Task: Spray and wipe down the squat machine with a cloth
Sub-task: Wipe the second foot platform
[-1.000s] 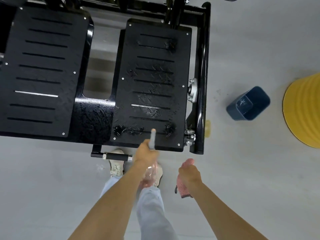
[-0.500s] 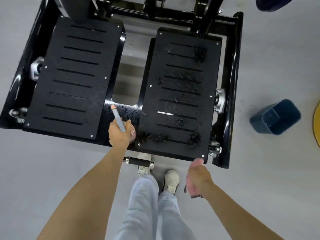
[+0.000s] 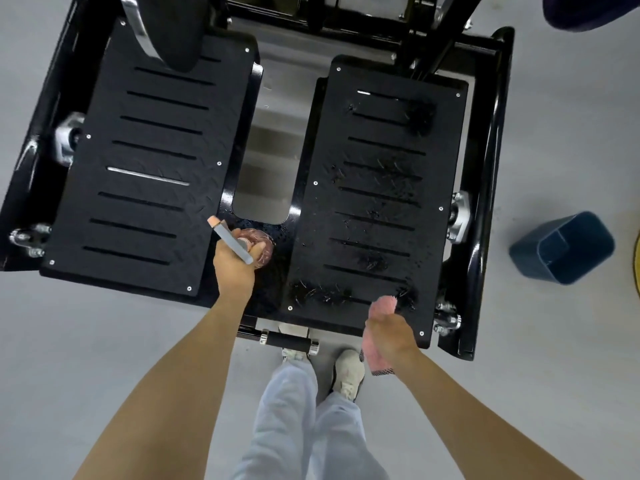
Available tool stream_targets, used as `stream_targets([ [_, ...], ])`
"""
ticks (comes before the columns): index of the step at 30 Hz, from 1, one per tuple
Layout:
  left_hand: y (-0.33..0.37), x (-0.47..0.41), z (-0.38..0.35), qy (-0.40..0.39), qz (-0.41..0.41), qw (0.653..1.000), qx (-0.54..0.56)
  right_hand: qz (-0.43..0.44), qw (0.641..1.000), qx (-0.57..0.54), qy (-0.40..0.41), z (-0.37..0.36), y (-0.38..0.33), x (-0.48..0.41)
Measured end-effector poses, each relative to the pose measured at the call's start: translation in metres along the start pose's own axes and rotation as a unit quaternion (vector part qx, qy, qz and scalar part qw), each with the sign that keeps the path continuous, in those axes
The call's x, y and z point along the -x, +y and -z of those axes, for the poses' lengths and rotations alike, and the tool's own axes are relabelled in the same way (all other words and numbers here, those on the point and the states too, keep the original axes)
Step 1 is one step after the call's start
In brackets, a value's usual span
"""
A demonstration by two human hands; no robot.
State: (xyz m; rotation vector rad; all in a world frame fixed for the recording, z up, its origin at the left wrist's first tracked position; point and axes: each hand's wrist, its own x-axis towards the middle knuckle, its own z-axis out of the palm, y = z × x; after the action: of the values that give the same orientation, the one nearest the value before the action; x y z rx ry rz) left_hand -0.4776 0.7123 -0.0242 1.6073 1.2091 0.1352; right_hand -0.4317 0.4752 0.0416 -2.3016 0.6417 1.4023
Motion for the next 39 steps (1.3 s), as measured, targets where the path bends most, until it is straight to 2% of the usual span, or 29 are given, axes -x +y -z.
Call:
stream_targets([
  [6, -0.019, 0.001, 0.004, -0.005, 0.073, 0.994, -0.079, 0.057, 0.998, -0.007, -0.003, 0.002, -0.004, -0.001],
  [7, -0.023, 0.007, 0.002, 0.007, 0.127, 0.987, -0.098, 0.064, 0.998, -0.006, -0.002, 0.004, -0.004, 0.003],
  [9, -0.026, 0.027, 0.000, 0.027, 0.277, 0.946, -0.165, 0.075, 0.997, -0.029, 0.006, 0.006, -0.004, 0.006],
  [10, -0.024, 0.039, -0.003, -0.006, 0.336, 0.925, -0.177, 0.077, 0.996, -0.043, 0.013, 0.007, -0.005, 0.007],
  [12, -0.010, 0.066, -0.021, -0.117, 0.440, 0.888, -0.065, 0.074, 0.994, -0.070, 0.024, 0.013, -0.007, 0.010],
  [14, 0.011, 0.085, -0.044, -0.211, 0.465, 0.859, -0.042, 0.074, 0.990, -0.117, 0.040, 0.019, -0.011, 0.009],
  [16, 0.030, 0.090, -0.073, -0.277, 0.437, 0.854, -0.056, 0.093, 0.983, -0.144, 0.068, 0.027, -0.020, 0.007],
  [18, 0.052, 0.088, -0.096, -0.327, 0.378, 0.864, -0.058, 0.110, 0.974, -0.181, 0.087, 0.034, -0.029, 0.004],
  [20, 0.066, 0.076, -0.112, -0.365, 0.351, 0.859, -0.076, 0.081, 0.966, -0.236, 0.069, 0.042, -0.041, 0.005],
  [23, 0.083, 0.058, -0.115, -0.404, 0.296, 0.857, -0.121, 0.066, 0.955, -0.282, 0.067, 0.051, -0.062, 0.003],
  [25, 0.096, 0.043, -0.115, -0.412, 0.271, 0.867, -0.078, 0.060, 0.942, -0.323, 0.071, 0.058, -0.083, 0.000],
  [28, 0.115, 0.027, -0.116, -0.414, 0.250, 0.872, 0.073, 0.079, 0.931, -0.352, 0.056, 0.070, -0.110, 0.004],
  [30, 0.126, 0.020, -0.116, -0.413, 0.247, 0.871, 0.101, 0.102, 0.929, -0.351, 0.055, 0.078, -0.122, 0.010],
  [32, 0.137, 0.017, -0.118, -0.394, 0.223, 0.887, 0.093, 0.111, 0.932, -0.342, 0.051, 0.084, -0.130, 0.011],
  [36, 0.157, 0.013, -0.124, -0.296, 0.118, 0.948, 0.014, 0.103, 0.947, -0.296, 0.074, 0.096, -0.142, 0.004],
  [39, 0.166, 0.005, -0.127, -0.269, 0.109, 0.957, 0.020, 0.095, 0.948, -0.296, 0.060, 0.107, -0.149, -0.003],
])
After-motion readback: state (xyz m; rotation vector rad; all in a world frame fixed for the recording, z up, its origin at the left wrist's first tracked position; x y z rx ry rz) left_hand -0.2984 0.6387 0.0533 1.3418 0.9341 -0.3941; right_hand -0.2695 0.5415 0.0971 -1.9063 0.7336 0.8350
